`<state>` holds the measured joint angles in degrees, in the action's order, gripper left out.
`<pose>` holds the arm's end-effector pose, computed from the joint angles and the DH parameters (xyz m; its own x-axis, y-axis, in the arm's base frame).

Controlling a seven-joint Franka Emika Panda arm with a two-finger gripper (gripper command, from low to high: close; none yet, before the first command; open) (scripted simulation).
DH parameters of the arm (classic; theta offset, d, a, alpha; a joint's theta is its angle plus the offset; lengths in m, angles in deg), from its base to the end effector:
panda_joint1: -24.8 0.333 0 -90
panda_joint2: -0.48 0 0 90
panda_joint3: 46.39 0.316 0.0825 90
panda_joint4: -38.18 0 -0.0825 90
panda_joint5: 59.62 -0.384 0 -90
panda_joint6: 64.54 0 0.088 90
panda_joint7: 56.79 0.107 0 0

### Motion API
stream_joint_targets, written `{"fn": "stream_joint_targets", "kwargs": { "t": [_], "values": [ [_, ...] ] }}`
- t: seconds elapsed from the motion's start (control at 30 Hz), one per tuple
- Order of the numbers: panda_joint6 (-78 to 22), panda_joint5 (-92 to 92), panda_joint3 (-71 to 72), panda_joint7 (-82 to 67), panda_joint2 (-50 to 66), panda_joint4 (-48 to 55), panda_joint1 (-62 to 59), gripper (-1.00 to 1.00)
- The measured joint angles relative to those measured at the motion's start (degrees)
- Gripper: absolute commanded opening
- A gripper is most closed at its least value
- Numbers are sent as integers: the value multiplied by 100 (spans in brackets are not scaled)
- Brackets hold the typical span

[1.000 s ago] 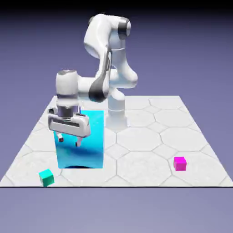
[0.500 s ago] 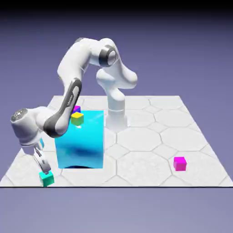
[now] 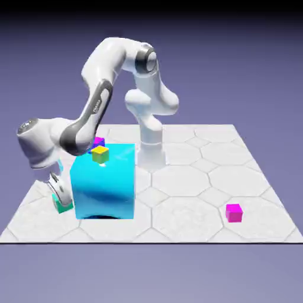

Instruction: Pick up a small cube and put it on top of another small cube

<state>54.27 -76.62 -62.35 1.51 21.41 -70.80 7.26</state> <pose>0.5168 -0.3149 0.3019 -0.1926 -0.9591 -0.2073 -0.9803 0.1785 0.0851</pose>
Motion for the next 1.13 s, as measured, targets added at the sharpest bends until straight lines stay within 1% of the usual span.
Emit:
{"fn": "stream_joint_targets", "kwargs": {
  "t": [0.8, 0.9, 1.03, 1.07, 1.13],
  "values": [
    [-1876, 1713, 129, 782, -4984, -2898, -547, -100],
    [-1813, 2013, 203, 788, -5023, -2994, -735, -100],
    [-835, 2038, 140, 764, -4872, -3824, -748, -100],
    [-740, 2041, 134, 762, -4857, -3905, -749, 100],
    [-743, 2058, 134, 768, -4857, -3905, -749, 100]
  ]
}}
